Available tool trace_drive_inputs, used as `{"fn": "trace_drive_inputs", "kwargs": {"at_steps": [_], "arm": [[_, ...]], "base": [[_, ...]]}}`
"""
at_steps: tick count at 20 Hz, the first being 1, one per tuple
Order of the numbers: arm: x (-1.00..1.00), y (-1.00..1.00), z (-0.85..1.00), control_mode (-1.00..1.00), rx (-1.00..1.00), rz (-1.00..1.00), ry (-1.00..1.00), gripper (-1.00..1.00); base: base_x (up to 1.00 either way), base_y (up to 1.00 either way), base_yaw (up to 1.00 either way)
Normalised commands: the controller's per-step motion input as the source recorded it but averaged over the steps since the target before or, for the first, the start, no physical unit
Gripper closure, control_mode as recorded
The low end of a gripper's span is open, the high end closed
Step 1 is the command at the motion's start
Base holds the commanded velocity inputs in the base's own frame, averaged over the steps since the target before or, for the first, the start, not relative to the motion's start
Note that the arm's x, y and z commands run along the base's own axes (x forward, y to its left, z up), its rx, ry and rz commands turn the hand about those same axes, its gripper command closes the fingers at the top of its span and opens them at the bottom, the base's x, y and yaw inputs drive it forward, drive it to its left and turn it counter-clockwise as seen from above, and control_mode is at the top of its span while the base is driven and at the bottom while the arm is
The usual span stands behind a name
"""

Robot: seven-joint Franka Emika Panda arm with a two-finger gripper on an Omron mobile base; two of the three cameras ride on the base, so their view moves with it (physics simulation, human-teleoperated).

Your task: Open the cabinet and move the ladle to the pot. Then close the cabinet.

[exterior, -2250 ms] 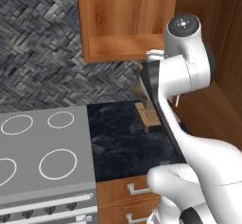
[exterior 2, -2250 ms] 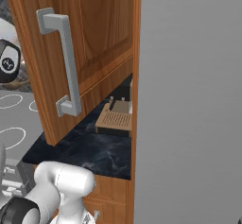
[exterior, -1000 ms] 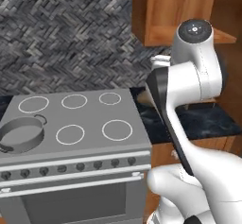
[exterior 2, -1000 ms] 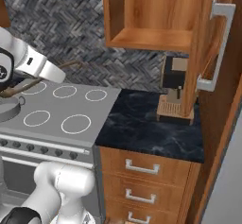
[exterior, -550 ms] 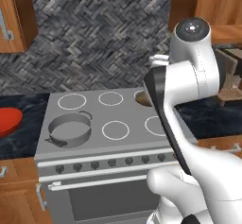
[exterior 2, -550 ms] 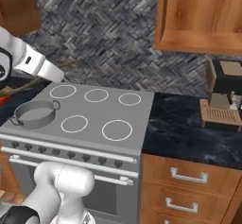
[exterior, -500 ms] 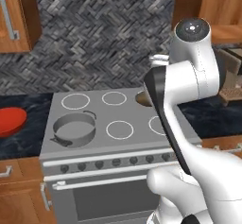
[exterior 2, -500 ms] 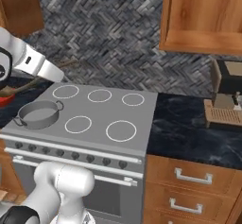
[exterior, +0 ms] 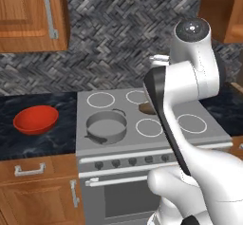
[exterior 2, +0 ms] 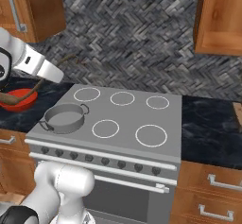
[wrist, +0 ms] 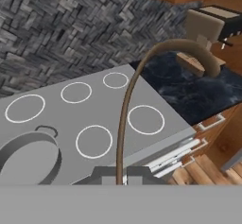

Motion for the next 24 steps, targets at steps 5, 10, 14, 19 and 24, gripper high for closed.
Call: {"fn": "trace_drive_inputs", "kwargs": {"at_steps": [5, 10, 14, 19, 24], "arm": [[0.0, 0.0, 0.0, 1.0, 0.0, 0.0, 0.0, 1.0], [0.0, 0.0, 0.0, 1.0, 0.0, 0.0, 0.0, 1.0], [0.0, 0.0, 0.0, 1.0, 0.0, 0.0, 0.0, 1.0], [0.0, 0.0, 0.0, 1.0, 0.0, 0.0, 0.0, 1.0], [0.01, 0.0, 0.0, -1.0, 0.0, 0.0, 0.02, 1.0]], "base": [[0.26, 0.53, 0.0], [0.38, 0.32, 0.0], [0.33, 0.07, 0.0], [0.16, 0.0, 0.0], [0.02, 0.0, 0.0]]}}
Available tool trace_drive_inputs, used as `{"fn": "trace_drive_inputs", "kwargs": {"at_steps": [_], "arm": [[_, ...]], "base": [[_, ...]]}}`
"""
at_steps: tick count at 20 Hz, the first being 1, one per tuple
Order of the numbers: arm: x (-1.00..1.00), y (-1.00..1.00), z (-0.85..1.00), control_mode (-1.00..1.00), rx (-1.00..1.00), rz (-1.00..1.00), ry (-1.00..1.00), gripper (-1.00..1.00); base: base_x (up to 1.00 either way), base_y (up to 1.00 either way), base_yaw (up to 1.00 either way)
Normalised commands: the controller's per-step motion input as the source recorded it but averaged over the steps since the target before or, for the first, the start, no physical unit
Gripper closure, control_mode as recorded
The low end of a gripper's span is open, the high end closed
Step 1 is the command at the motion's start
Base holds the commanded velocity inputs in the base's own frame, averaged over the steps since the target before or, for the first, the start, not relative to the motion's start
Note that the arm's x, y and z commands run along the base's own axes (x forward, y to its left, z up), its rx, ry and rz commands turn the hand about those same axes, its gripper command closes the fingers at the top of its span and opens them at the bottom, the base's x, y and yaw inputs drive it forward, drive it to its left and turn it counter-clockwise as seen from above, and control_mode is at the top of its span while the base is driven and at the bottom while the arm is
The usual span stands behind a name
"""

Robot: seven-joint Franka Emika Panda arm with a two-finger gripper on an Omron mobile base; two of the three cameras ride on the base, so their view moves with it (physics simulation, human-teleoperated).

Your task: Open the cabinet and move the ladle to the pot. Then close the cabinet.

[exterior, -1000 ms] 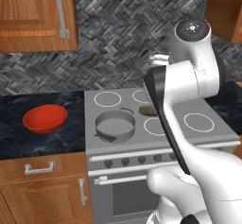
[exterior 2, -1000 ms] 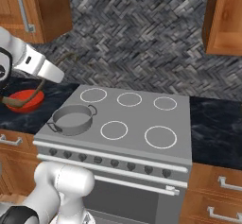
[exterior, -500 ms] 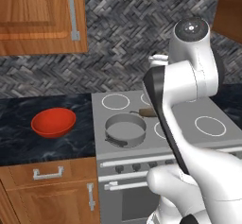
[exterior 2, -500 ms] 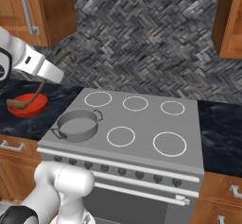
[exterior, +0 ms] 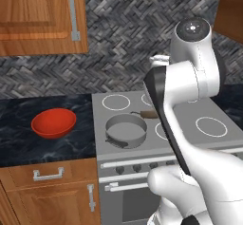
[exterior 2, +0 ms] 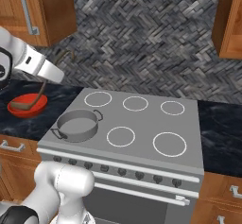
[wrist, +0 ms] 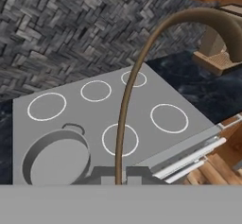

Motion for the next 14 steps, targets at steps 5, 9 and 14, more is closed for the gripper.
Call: {"fn": "trace_drive_inputs", "kwargs": {"at_steps": [5, 9, 14], "arm": [[0.2, 0.0, 0.0, -1.0, 0.0, 0.0, 0.09, 1.0], [0.4, 0.0, 0.0, -1.0, 0.0, 0.0, 0.05, 1.0], [0.47, 0.0, -0.05, -1.0, 0.0, 0.0, 0.0, 1.0]], "base": [[0.0, 0.0, 0.0], [0.0, 0.0, 0.0], [0.0, 0.0, 0.0]]}}
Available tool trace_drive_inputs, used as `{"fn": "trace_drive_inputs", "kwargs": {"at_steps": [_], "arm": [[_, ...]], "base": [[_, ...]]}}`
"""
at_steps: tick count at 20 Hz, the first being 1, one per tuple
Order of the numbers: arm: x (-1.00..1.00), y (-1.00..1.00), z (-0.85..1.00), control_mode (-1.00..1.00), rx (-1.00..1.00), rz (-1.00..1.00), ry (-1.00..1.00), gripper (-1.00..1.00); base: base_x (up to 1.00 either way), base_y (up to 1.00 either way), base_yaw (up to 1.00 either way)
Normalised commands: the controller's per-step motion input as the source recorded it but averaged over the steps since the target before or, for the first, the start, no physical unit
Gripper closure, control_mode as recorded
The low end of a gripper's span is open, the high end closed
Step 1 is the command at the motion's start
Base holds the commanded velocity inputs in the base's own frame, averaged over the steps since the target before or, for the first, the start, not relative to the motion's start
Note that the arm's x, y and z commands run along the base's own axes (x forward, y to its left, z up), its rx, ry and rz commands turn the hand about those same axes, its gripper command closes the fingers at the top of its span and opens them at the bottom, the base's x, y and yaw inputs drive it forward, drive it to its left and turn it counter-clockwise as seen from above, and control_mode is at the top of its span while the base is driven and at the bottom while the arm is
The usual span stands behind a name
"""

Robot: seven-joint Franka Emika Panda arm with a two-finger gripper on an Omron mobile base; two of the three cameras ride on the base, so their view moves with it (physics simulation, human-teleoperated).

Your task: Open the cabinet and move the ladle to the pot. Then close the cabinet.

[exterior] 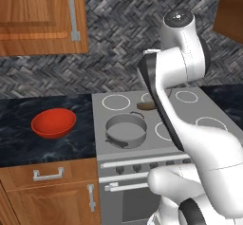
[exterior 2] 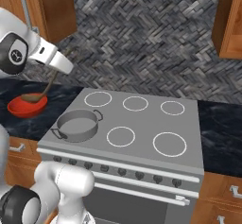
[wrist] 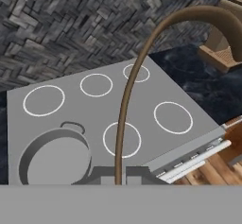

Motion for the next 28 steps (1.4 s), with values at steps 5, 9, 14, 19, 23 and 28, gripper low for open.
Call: {"fn": "trace_drive_inputs", "kwargs": {"at_steps": [5, 9, 14, 19, 23, 28], "arm": [[0.51, 0.0, -0.2, -1.0, 0.0, 0.0, -0.05, 1.0], [0.51, 0.0, -0.38, -1.0, 0.0, 0.0, -0.02, 1.0], [0.38, 0.0, -0.51, -1.0, 0.0, 0.02, -0.03, 1.0], [0.4, 0.0, -0.59, -1.0, 0.0, 0.02, -0.02, 1.0], [0.44, 0.0, -0.57, -1.0, 0.0, 0.02, -0.01, 1.0], [0.43, 0.0, -0.49, -1.0, 0.0, 0.01, -0.02, 1.0]], "base": [[0.0, 0.0, 0.0], [0.0, 0.0, 0.0], [0.0, 0.0, 0.0], [0.0, 0.0, 0.0], [0.0, 0.0, 0.0], [0.0, 0.0, 0.0]]}}
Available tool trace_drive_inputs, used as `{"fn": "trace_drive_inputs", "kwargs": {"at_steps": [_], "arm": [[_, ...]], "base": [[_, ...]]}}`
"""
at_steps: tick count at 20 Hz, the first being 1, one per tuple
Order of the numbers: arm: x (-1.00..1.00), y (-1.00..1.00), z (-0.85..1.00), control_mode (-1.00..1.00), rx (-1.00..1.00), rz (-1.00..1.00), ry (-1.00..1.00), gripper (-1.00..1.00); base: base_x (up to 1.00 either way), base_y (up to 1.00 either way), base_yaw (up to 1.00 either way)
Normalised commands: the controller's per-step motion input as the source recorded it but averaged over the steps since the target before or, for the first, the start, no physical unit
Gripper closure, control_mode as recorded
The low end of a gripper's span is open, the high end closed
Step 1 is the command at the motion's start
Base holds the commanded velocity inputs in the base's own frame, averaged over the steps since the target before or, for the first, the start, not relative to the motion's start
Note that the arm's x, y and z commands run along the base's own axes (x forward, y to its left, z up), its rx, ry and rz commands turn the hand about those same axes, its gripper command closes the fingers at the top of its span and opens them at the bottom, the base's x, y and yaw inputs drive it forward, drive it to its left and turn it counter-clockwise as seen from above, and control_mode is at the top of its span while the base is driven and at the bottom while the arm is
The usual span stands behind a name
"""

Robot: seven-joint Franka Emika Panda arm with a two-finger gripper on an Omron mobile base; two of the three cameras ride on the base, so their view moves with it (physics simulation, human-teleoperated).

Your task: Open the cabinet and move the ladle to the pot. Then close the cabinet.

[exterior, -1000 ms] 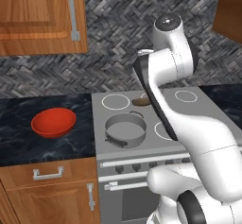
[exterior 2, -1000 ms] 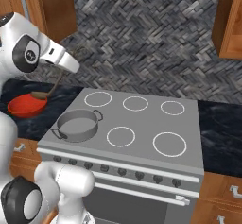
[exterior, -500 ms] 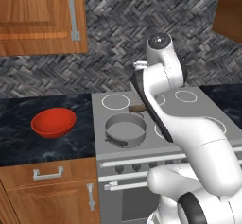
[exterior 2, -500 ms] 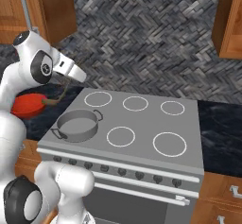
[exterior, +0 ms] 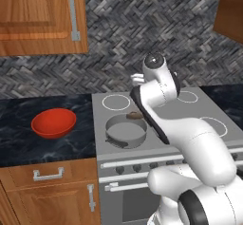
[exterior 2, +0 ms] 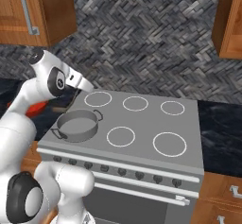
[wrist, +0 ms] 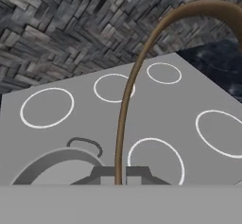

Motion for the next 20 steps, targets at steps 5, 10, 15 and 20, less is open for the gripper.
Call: {"fn": "trace_drive_inputs", "kwargs": {"at_steps": [5, 10, 15, 20], "arm": [[0.35, 0.0, -0.34, -1.0, 0.0, 0.0, -0.01, 1.0], [0.32, 0.0, -0.3, -1.0, 0.0, 0.0, 0.0, 1.0], [0.25, 0.0, -0.22, -1.0, 0.0, 0.0, 0.0, 1.0], [0.27, 0.0, -0.2, -1.0, 0.0, 0.0, 0.0, 1.0]], "base": [[0.0, 0.0, 0.0], [0.0, 0.0, 0.0], [0.0, 0.0, 0.0], [0.0, 0.0, 0.0]]}}
